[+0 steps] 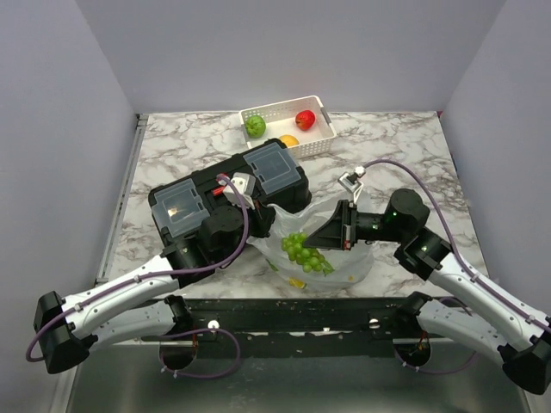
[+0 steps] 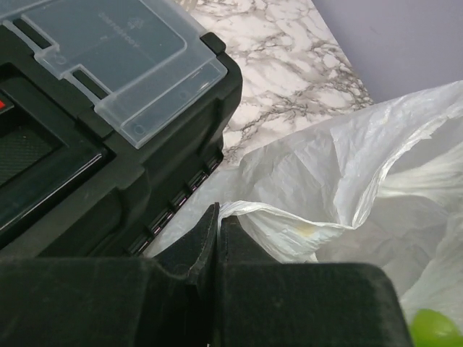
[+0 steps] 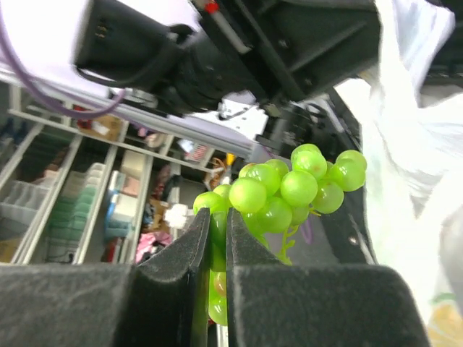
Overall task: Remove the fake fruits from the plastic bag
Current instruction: Adjust the plastic bag at the center of the board, then place the fake fruit in the bin.
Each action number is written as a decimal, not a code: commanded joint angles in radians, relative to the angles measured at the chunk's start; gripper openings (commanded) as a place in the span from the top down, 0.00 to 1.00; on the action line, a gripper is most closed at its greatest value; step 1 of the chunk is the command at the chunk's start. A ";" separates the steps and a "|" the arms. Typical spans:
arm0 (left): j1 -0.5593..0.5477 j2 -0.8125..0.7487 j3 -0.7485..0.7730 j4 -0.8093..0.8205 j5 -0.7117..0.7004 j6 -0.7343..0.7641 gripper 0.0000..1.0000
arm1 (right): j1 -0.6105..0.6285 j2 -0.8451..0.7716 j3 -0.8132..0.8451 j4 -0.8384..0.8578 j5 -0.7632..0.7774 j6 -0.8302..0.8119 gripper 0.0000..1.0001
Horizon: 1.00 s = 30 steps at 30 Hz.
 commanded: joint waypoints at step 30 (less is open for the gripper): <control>0.015 0.012 -0.001 -0.103 0.303 0.184 1.00 | -0.020 0.551 0.720 -0.308 0.994 -0.596 0.99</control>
